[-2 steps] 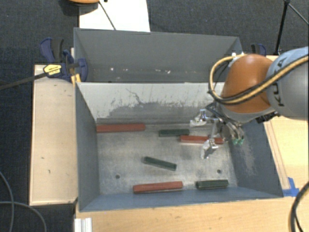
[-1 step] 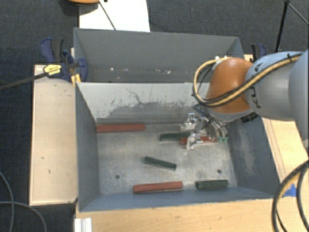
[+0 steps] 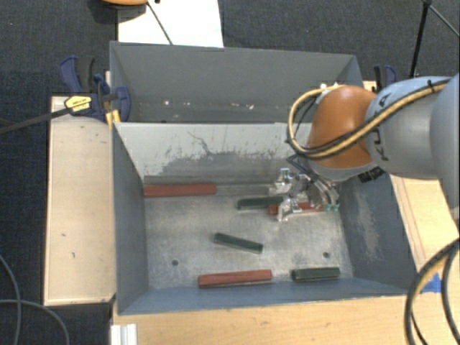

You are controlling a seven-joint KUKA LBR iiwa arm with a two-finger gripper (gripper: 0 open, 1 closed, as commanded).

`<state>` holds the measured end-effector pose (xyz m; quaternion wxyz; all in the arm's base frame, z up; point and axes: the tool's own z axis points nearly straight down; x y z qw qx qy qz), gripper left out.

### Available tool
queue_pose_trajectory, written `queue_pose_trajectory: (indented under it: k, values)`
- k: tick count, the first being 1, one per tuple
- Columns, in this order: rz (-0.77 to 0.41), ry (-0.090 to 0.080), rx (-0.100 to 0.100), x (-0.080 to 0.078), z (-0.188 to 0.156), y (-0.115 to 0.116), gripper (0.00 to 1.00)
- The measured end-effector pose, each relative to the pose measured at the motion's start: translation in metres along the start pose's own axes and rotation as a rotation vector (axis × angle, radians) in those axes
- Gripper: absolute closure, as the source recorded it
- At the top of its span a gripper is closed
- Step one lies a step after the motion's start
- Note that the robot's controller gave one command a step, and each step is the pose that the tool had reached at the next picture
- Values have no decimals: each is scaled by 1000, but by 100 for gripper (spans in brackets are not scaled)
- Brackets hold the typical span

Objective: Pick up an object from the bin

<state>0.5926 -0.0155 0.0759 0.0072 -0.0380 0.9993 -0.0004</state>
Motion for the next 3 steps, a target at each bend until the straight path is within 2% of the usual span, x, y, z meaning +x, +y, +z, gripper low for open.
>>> queue_pose_trajectory:
  k: [1, 2, 3]
  values:
    - [-119, 12, -2, 15, -116, -11, 100]
    - [-119, 12, -2, 15, -116, -11, 100]
    - [-109, 18, -3, 18, -165, -10, 100]
